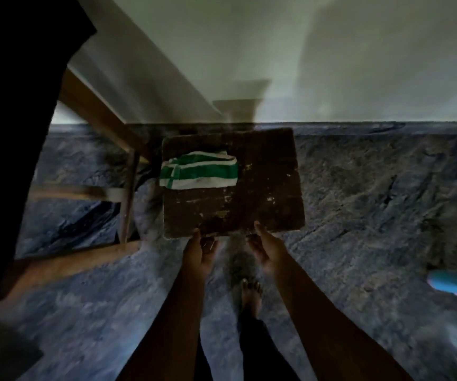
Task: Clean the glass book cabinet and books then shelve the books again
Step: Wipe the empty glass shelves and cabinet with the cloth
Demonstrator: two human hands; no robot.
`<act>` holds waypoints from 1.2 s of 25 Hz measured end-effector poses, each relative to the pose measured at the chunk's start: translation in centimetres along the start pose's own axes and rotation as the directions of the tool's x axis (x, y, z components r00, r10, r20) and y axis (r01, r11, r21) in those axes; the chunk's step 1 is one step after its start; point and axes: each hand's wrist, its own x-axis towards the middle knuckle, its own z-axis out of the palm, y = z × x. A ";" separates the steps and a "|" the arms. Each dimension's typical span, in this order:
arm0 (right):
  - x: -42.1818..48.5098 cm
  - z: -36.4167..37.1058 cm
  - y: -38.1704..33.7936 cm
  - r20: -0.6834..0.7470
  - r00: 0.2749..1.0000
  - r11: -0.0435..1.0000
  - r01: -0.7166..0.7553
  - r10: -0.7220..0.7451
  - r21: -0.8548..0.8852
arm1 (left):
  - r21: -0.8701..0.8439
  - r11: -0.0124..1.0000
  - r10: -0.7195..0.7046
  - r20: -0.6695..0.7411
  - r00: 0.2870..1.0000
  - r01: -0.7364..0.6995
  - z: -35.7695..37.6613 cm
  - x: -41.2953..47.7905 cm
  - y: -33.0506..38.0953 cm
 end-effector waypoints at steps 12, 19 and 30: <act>-0.3 10.7 -5.6 0.966 0.190 -0.774 0.578 -0.178 -0.256 | -0.119 0.991 0.048 -0.087 0.995 -0.059 1.6 0.2 -2.7; 1.3 11.0 -2.1 0.944 0.329 -0.953 0.294 0.025 -0.078 | -0.103 0.995 -0.009 -0.049 0.999 0.004 -2.0 -2.3 -2.8; -20.4 -0.6 0.7 0.376 0.873 0.744 0.470 -0.312 -0.475 | 0.630 0.331 0.365 0.601 0.711 -0.702 -10.0 -20.8 4.1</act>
